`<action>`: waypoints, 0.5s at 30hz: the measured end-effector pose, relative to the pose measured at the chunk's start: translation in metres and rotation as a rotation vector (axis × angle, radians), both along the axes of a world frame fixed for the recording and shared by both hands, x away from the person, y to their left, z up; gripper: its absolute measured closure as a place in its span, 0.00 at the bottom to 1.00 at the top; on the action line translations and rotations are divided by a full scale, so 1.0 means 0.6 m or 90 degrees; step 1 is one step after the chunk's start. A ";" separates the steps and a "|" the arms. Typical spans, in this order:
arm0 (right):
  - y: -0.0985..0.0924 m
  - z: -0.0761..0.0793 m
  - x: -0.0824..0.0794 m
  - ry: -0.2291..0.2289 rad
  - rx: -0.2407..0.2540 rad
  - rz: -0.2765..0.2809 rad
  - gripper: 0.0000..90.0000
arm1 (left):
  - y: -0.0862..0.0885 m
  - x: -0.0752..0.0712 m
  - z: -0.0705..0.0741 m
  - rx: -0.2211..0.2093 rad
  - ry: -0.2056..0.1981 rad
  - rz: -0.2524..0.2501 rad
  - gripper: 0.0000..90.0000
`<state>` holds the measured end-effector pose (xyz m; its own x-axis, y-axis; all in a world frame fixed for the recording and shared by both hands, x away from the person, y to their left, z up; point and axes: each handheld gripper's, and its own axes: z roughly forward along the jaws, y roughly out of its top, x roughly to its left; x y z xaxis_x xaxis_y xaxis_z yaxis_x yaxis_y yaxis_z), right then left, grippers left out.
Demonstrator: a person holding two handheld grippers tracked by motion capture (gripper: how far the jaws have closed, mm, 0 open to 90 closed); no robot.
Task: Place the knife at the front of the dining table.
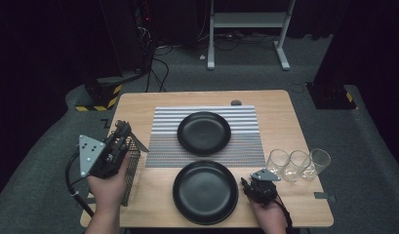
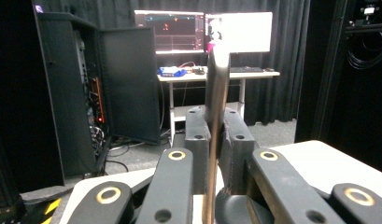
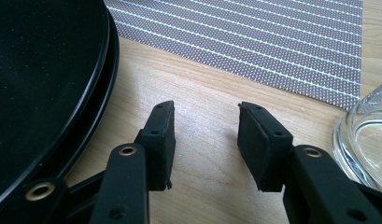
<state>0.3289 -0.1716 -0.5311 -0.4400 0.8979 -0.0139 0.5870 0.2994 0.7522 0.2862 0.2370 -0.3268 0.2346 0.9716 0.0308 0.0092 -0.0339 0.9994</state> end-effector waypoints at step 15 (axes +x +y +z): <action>0.000 0.000 0.000 0.001 0.001 0.001 0.60 | -0.067 0.027 -0.006 0.035 0.025 -0.020 0.92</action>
